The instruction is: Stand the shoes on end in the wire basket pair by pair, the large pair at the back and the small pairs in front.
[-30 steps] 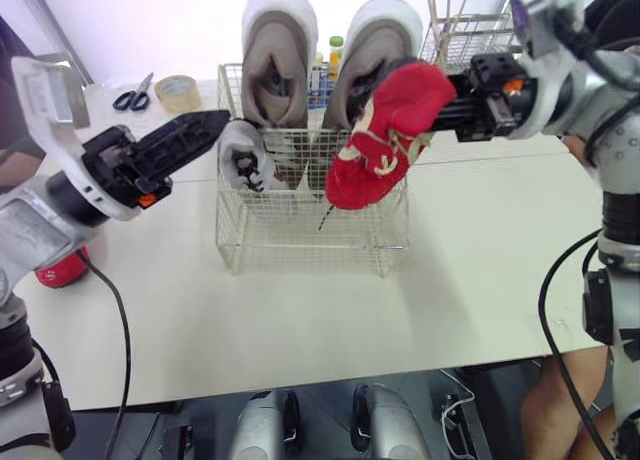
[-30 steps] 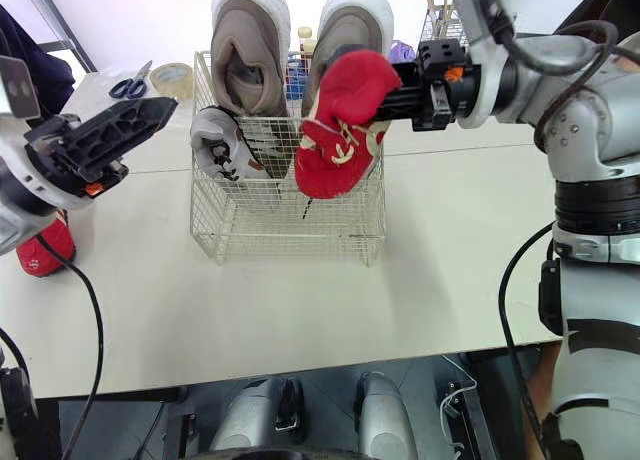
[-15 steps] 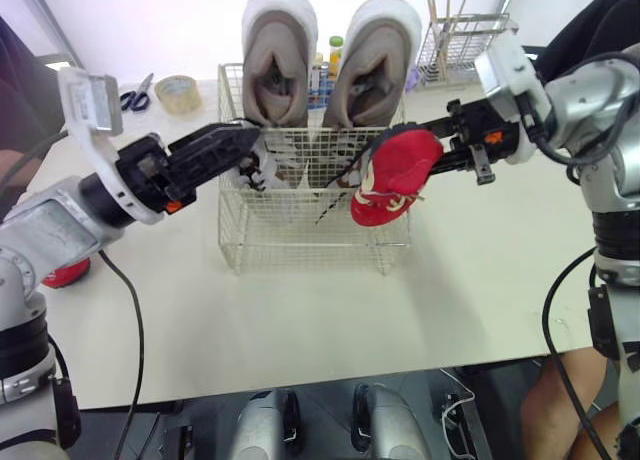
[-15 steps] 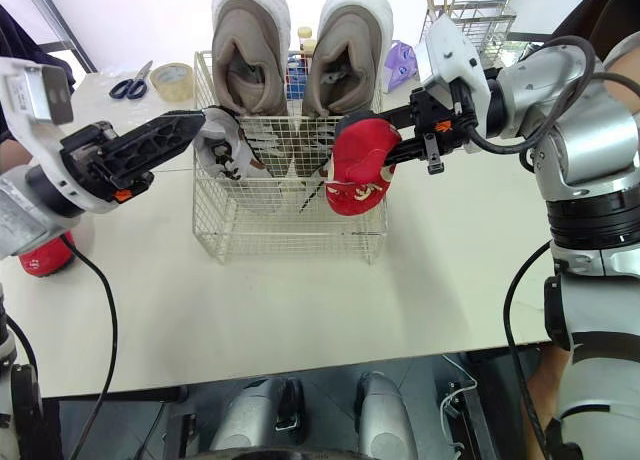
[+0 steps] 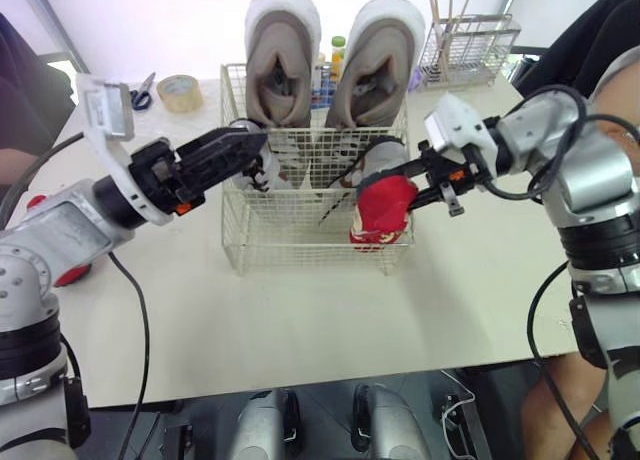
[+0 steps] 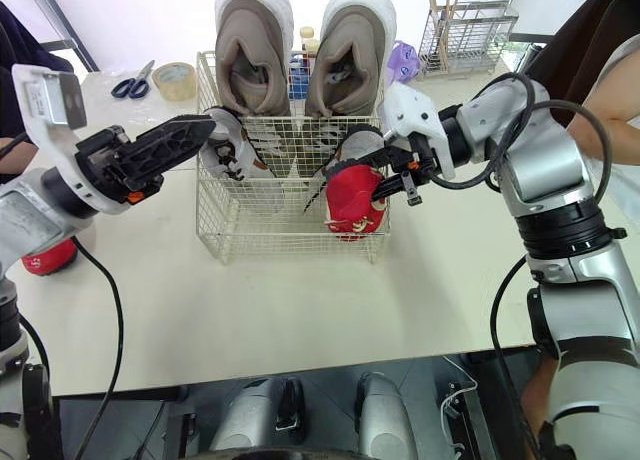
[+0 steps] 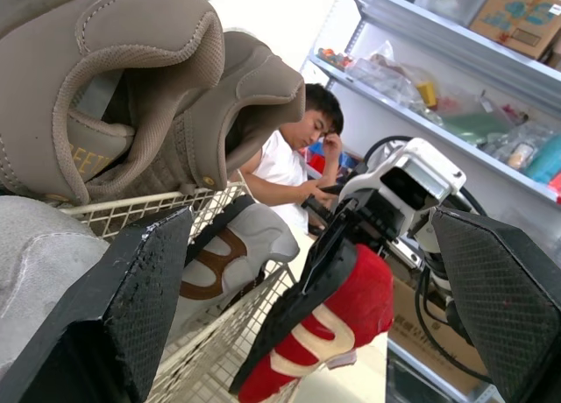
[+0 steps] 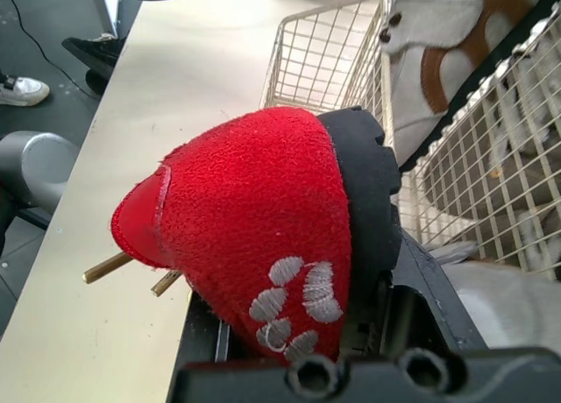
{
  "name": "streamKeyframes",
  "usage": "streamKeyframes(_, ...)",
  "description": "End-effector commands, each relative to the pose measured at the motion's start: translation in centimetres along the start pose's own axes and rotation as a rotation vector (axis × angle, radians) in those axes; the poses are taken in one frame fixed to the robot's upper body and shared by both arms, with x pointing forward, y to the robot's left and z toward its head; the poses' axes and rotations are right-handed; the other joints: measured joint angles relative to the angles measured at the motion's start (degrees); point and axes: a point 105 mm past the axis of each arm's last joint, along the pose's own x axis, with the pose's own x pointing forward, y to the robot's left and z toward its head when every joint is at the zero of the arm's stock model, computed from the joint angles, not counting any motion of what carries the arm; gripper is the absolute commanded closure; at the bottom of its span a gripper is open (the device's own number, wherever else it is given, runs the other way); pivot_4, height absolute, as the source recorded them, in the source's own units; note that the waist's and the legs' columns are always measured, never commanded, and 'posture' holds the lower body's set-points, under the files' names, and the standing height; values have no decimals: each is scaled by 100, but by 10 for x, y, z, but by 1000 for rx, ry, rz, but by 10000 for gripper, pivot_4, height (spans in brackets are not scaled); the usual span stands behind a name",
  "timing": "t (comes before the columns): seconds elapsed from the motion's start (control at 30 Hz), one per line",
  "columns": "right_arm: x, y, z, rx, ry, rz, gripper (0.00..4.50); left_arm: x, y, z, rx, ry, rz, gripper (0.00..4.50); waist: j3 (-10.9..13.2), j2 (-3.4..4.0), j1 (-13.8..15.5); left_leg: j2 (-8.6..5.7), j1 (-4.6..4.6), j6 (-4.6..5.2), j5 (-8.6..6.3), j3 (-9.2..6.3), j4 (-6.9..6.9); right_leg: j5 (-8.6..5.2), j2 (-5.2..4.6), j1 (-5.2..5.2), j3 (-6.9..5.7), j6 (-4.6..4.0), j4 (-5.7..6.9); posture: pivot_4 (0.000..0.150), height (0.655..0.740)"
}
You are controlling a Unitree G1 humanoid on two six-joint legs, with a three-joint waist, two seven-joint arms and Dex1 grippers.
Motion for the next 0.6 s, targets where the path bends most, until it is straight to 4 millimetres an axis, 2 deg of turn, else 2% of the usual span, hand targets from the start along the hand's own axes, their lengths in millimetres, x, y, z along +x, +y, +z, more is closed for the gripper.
streamKeyframes(0.03, -2, -5, -1, 22, -10, -46, 38122, 2, -8, 5, 38, -28, -25, 452, 0, 0, -2, 0, 0, 0, 0, 0, 0, 0, 0, 0, 0, 0, 0, 1500, 7400)
streamKeyframes(0.13, -1, -7, -4, 45, -4, -62, 38122, 3, -7, 4, 39, -30, -25, 452, 0, 0, -11, 0, 0, 0, 0, 0, 0, 0, 0, 0, 0, 0, 0, 1500, 7400)
streamKeyframes(0.23, -2, -7, -10, 52, 32, -75, 24025, 3, -6, 3, 40, -35, -22, 0, 0, 0, -17, 1, 1, 0, 0, 0, 0, 0, 1, 1, 0, 0, 1, 1500, 7400)
streamKeyframes(0.3, -5, -6, -6, 38, 30, -82, 13297, 4, -6, 3, 39, -36, -20, 0, 0, 0, -19, 1, 1, 1, 1, 0, 0, 0, 1, 1, 0, 0, 1, 1500, 7400)
streamKeyframes(0.33, -6, -6, -4, 29, 28, -87, 9465, 4, -5, 2, 39, -36, -19, 0, 0, 0, -21, 1, 1, 1, 1, 0, 1, 0, 1, 1, 0, 0, 1, 1500, 7400)
streamKeyframes(0.37, -10, -6, 1, 16, 29, -97, 2889, 4, -5, 2, 39, -36, -18, 0, 0, 0, -24, 1, 1, 1, 1, 0, 1, 0, 1, 1, 0, 0, 2, 1500, 7400)
streamKeyframes(0.4, -13, -5, 4, 3, 33, -105, 537, 3, -5, 2, 39, -37, -18, 0, 0, 0, -24, 1, 2, 0, 1, 0, 1, 0, 1, 0, 1, 0, 2, 1500, 7400)
streamKeyframes(0.6, -32, -1, 25, -55, 35, -159, 537, 1, -4, 2, 39, -38, -9, 0, 0, 0, -13, 1, 1, 0, 0, 0, 0, 0, 1, -2, 1, 0, 2, 1500, 7400)
